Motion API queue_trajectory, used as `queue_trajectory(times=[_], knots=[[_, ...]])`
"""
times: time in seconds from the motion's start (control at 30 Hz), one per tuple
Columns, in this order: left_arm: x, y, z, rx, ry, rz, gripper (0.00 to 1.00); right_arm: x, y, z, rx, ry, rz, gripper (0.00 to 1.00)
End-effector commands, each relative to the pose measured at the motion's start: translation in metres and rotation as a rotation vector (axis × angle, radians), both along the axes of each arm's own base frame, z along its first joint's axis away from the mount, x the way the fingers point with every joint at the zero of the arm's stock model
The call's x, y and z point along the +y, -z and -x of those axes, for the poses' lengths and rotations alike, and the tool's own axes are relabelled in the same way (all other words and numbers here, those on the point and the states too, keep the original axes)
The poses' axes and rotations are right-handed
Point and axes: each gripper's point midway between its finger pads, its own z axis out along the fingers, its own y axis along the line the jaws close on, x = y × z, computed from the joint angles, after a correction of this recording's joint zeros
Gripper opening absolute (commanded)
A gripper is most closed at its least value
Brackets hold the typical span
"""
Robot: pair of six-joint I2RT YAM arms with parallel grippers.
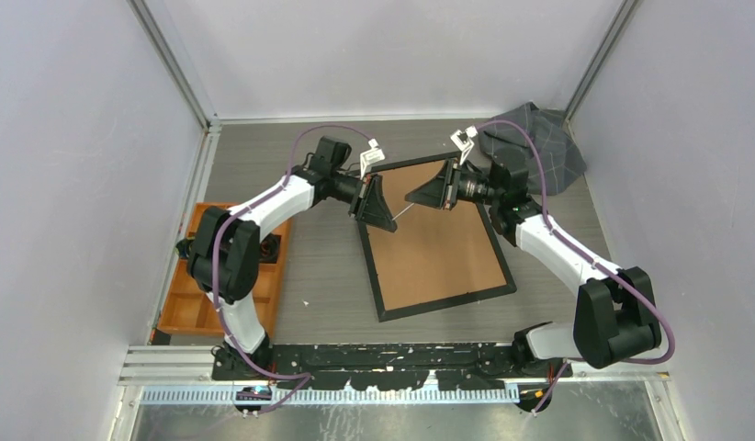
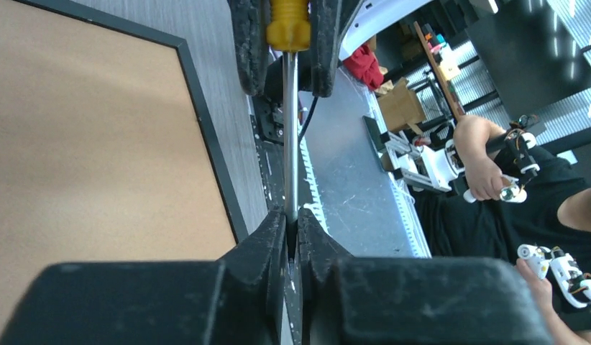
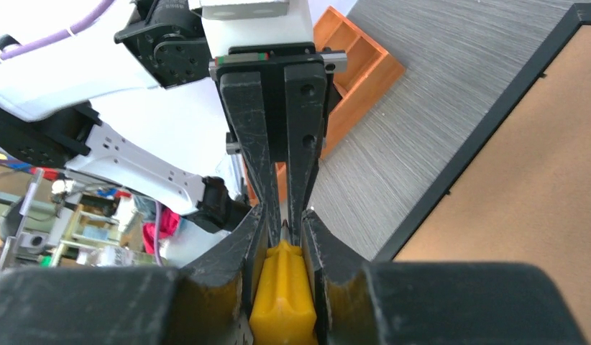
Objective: Take the photo out of the frame
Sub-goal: Adjust the screwdriver.
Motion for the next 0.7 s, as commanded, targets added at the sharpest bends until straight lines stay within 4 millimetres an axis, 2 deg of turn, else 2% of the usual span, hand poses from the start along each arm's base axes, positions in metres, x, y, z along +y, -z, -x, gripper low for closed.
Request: queue_trajectory(times=[0.0,0.1,0.17,0.2,0.3,0.33,0.4,0.47,0.5,0.57,0.67], knots=[[-0.002,-0.02,0.003,-0.027,0.037,0.046,0.01,-0.001,-0.003,-0.004,-0.072,0.017,0.014,0.01],[-0.001,-0.022,0.001,-0.033,0.023,0.038,0.0,-0.002,-0.003,-0.001,-0.081,-0.012,0.052,0.17],[0.002,-0.024,-0.004,-0.033,0.006,0.034,0.0,-0.004,0.001,0.006,-0.081,-0.065,0.117,0.38],[0.005,-0.025,-0.009,-0.036,-0.011,0.03,0.0,-0.006,0.005,0.012,-0.072,-0.093,0.152,0.45],[0.012,-0.025,-0.019,-0.091,-0.047,0.017,0.0,-0.013,0.018,0.032,-0.037,-0.18,0.241,0.59],[0.017,-0.018,-0.009,-0.066,-0.047,-0.041,0.0,-0.016,0.021,0.036,-0.02,-0.19,0.261,0.61],[0.022,-0.009,0.006,-0.167,0.023,-0.133,0.0,-0.018,0.024,0.04,0.016,-0.198,0.278,0.63],[0.023,-0.01,0.021,-0.141,0.117,-0.127,0.0,-0.017,0.022,0.041,0.034,-0.203,0.271,0.64],[0.026,-0.019,0.028,-0.094,0.137,-0.122,0.0,-0.016,0.018,0.04,0.043,-0.206,0.26,0.64],[0.024,-0.009,0.023,-0.039,0.147,-0.154,0.0,-0.013,0.011,0.039,0.062,-0.217,0.244,0.64],[0.027,0.002,0.03,-0.04,0.165,-0.156,0.0,-0.011,-0.001,0.04,0.05,-0.226,0.224,0.64]])
